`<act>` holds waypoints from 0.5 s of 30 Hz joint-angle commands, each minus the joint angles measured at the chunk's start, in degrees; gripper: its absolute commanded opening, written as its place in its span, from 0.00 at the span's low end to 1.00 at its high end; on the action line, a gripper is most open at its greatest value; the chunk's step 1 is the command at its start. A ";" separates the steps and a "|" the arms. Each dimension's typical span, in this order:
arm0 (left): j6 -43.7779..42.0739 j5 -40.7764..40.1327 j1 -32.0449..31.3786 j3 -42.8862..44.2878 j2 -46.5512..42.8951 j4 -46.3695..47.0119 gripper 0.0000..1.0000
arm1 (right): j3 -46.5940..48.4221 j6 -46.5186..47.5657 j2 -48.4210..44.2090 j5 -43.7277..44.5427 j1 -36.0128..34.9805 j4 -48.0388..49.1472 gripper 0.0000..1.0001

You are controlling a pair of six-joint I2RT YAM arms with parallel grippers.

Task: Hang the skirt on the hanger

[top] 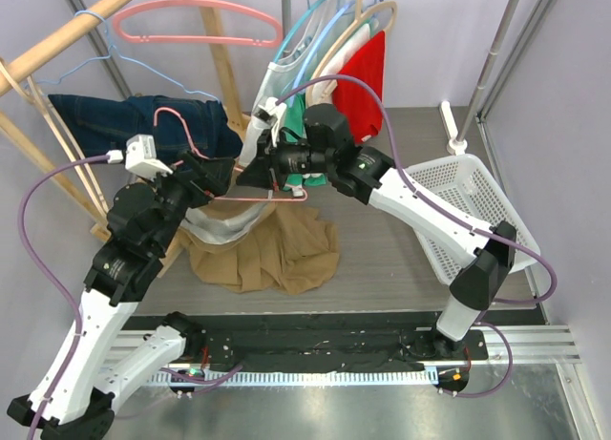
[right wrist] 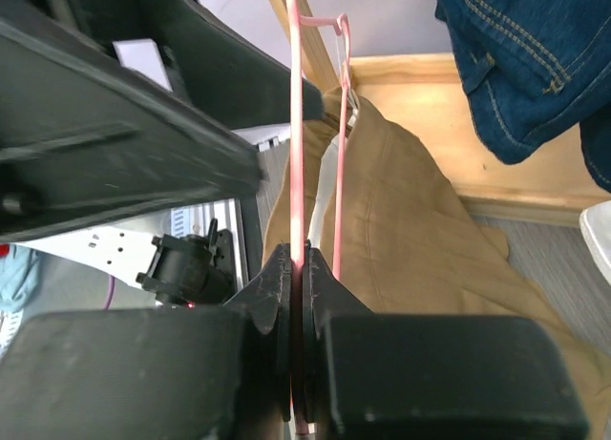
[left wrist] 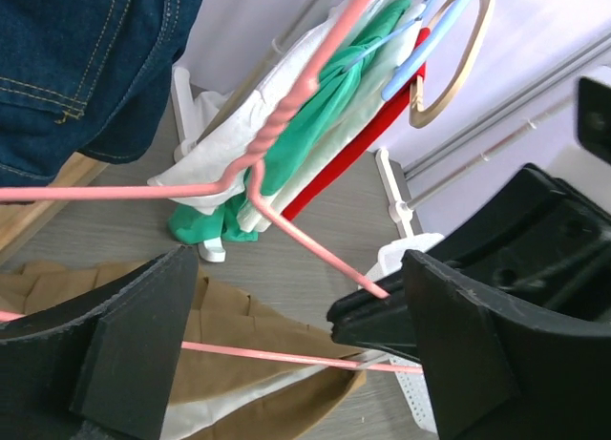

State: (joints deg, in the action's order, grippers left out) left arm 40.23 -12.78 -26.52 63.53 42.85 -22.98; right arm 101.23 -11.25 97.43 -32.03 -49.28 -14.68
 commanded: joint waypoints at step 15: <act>4.86 -0.06 -0.20 -2.09 1.18 8.22 0.38 | -2.53 -6.86 -3.47 -3.21 -0.21 13.80 0.01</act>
State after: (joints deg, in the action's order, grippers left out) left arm 44.05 -13.26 -26.61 61.98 44.10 -18.61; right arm 98.13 -15.18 96.36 -33.61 -49.28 -9.76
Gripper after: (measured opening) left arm 0.384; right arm 0.058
